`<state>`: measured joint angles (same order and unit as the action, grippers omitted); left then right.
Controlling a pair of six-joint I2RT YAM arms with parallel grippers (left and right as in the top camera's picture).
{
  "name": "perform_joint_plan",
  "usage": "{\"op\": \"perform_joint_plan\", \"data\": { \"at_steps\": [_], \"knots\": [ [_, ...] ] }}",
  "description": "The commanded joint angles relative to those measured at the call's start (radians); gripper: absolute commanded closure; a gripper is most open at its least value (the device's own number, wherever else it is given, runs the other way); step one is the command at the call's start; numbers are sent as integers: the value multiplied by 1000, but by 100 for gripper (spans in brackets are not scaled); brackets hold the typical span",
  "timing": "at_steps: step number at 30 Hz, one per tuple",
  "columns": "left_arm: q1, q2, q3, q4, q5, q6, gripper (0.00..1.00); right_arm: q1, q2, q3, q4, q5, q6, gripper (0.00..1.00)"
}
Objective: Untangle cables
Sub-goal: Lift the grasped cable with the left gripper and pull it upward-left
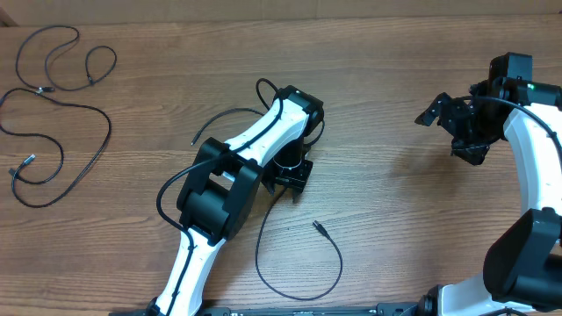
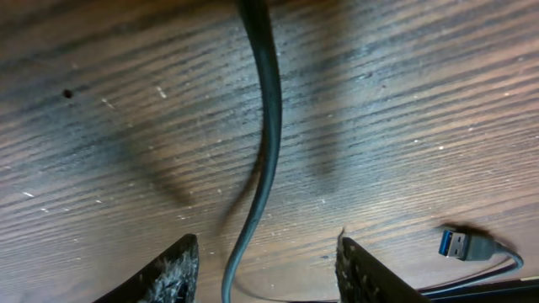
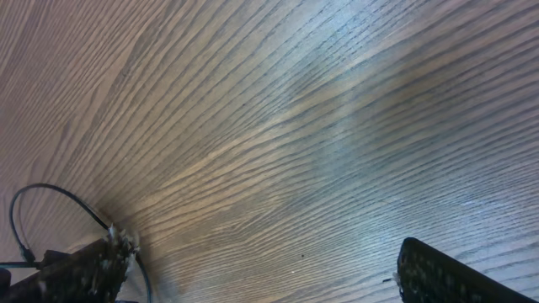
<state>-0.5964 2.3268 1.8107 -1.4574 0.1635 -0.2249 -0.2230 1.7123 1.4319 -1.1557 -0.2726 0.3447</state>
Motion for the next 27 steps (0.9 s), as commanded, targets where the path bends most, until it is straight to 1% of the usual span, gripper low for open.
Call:
{"op": "perform_joint_plan", "data": {
  "at_steps": [1,5,7,8,9,10,14,16,17,18,19,21,24,27],
  "knots": [
    [-11,9,-32,20,1,19,48,-8,-6,9,3,11,6,0],
    [-12,9,-109,80,-17,19,51,-8,-6,9,3,11,6,0],
    [-12,9,-129,103,-17,19,65,-8,-6,9,3,11,6,0],
    [-12,9,-132,109,-17,19,74,-8,-6,9,3,11,6,0],
    [-12,9,-134,113,-17,19,88,-8,-6,9,3,11,6,0],
    [-12,9,-130,114,-17,19,96,-8,-6,9,3,11,6,0],
    [-6,7,-59,50,-17,19,96,-8,-6,9,3,11,6,0],
    [-2,-3,14,4,-17,16,96,-8,-6,9,3,11,6,0],
    [2,-22,92,-33,-17,8,96,-8,-6,9,3,11,6,0],
    [3,-35,126,-44,-17,7,96,-8,-6,9,3,11,6,0],
    [3,-72,204,-64,-18,-11,96,-8,-6,9,3,11,6,0],
    [3,-120,274,-73,-17,-53,96,-8,-6,9,3,11,6,0],
    [3,-208,357,-76,-12,-100,96,-8,-6,9,3,11,6,0],
    [3,-307,416,-72,4,-105,96,-8,-6,9,3,11,6,0]
  ]
}}
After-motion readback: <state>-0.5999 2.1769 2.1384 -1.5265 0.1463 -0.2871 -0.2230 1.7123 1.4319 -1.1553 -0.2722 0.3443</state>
